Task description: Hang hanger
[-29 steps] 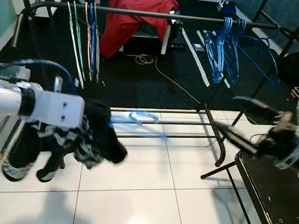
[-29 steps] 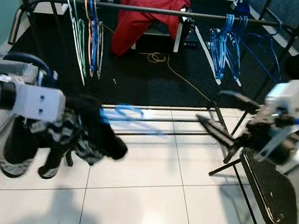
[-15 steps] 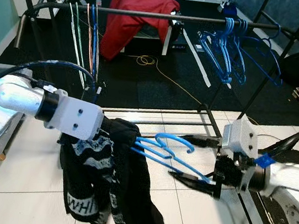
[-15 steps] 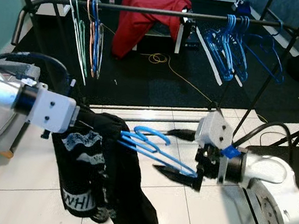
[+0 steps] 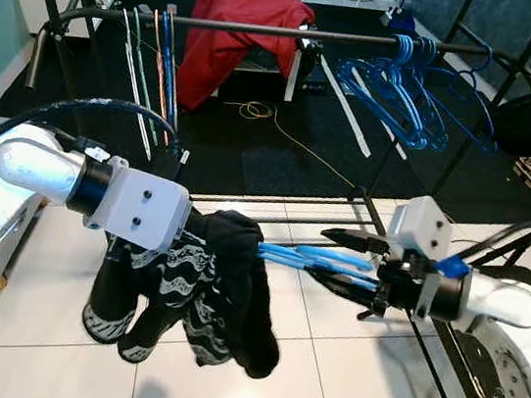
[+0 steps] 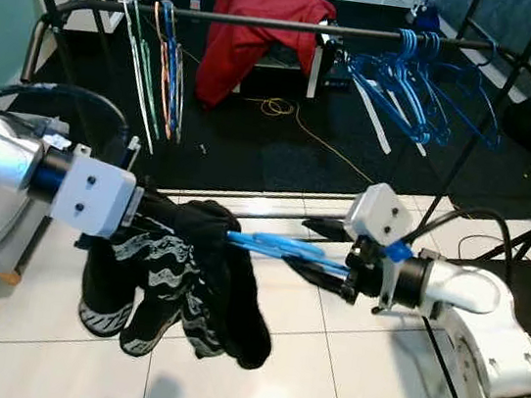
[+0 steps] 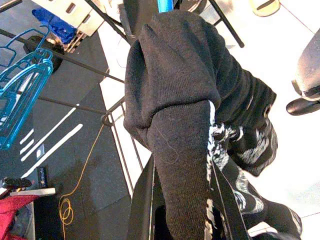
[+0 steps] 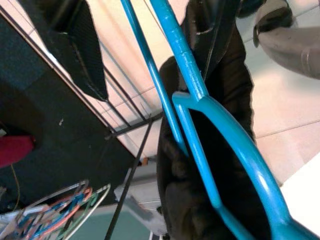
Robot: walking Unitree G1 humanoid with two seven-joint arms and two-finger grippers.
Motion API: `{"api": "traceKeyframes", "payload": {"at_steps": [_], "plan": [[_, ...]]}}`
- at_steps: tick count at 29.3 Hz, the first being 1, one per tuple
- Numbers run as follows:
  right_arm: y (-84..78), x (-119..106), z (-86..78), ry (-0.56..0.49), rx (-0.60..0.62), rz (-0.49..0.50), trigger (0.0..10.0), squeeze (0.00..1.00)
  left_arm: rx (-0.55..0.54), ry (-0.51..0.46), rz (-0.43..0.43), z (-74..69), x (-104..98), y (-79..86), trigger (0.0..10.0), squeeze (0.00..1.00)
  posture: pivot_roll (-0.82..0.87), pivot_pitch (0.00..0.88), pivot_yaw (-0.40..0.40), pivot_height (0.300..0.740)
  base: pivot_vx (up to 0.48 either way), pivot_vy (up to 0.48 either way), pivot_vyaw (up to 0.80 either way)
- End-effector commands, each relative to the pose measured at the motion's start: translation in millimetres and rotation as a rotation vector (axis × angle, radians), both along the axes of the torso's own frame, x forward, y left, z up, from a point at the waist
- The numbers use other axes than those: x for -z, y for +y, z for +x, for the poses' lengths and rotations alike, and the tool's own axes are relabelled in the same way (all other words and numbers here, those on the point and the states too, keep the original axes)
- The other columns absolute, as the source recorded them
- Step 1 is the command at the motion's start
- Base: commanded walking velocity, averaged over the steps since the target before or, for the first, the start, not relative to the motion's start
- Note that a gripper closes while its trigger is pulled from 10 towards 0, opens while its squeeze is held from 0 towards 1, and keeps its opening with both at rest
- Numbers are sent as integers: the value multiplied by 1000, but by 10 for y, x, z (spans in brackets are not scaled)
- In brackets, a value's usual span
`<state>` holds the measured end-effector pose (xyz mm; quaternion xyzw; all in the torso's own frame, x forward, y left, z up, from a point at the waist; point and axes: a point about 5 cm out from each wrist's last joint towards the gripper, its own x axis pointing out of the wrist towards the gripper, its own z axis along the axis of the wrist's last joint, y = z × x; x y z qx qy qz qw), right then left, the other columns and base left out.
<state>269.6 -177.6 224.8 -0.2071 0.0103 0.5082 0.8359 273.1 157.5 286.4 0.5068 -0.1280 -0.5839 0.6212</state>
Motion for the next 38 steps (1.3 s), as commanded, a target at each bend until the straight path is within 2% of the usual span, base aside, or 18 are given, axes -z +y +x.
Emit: {"api": "traceKeyframes", "payload": {"at_steps": [1, 11, 16, 17, 18, 19, 23, 26, 27, 28, 33, 34, 36, 37, 38], "plan": [[4, 13, 20, -5, 14, -7, 0, 0, 75, -36, -10, -80, -111, -76, 10000, 0, -86, 105, 14, 740, 0, 0, 0], [56, -7, 34, -20, 4, 30, 0, 0, 109, -41, -21, -123, -129, -107, 10000, 0, -82, 100, 12, 740, 0, 0, 0], [108, -113, 66, -62, 9, 118, 0, 0, 135, -17, -9, -122, -99, -172, 10000, 0, -82, 97, 14, 740, 0, 0, 0], [115, -131, 67, -68, 8, 132, 0, 0, 138, 6, -3, -123, -91, -178, 10000, 149, -79, 97, 16, 740, 0, 0, 0], [115, -131, 67, -68, 8, 132, 0, 0, 138, 6, -3, -123, -91, -178, 10000, 149, -79, 97, 16, 740, 0, 0, 0], [114, -143, 67, -72, 9, 142, 0, 0, 139, 39, 0, -127, -88, -171, 10000, 1000, -79, 97, 16, 740, 0, 0, 0], [105, -178, 63, -82, 7, 165, 0, 0, 135, 72, -21, -119, -116, -144, 10000, 1000, -73, 100, 16, 740, 0, 0, 0], [89, -228, 57, -95, 3, 190, 0, 0, 118, 80, -157, -80, -252, -98, 10000, 1000, -73, 100, 16, 740, 0, 0, 0], [89, -228, 57, -95, 3, 190, 0, 0, 118, 80, -157, -80, -252, -98, 10000, 1000, -73, 100, 16, 740, 0, 0, 0], [75, -252, 57, -101, 3, 201, 0, 0, 105, 92, -207, -63, -296, -54, 10000, 1000, -73, 100, 16, 740, 0, 0, 0], [65, -268, 57, -105, 4, 208, 0, 0, 97, 100, -237, -52, -320, -24, 10000, 1000, -73, 100, 16, 740, 0, 0, 0], [12, -380, 30, -127, -12, 251, 0, 0, 103, 158, -425, -47, -439, 109, 10000, 1000, -70, 101, 13, 740, 0, 0, 0], [12, -380, 30, -127, -12, 251, 0, 0, 103, 158, -425, -47, -439, 109, 10000, 1000, -70, 101, 13, 740, 0, 0, 0], [-13, -442, 4, -134, -29, 273, 0, 0, 90, 177, -507, -20, -471, 196, 10000, 463, -71, 103, 14, 740, 0, 0, 0], [-13, -442, 4, -134, -29, 273, 0, 0, 90, 177, -507, -20, -471, 196, 10000, 463, -71, 103, 14, 740, 0, 0, 0]]}}
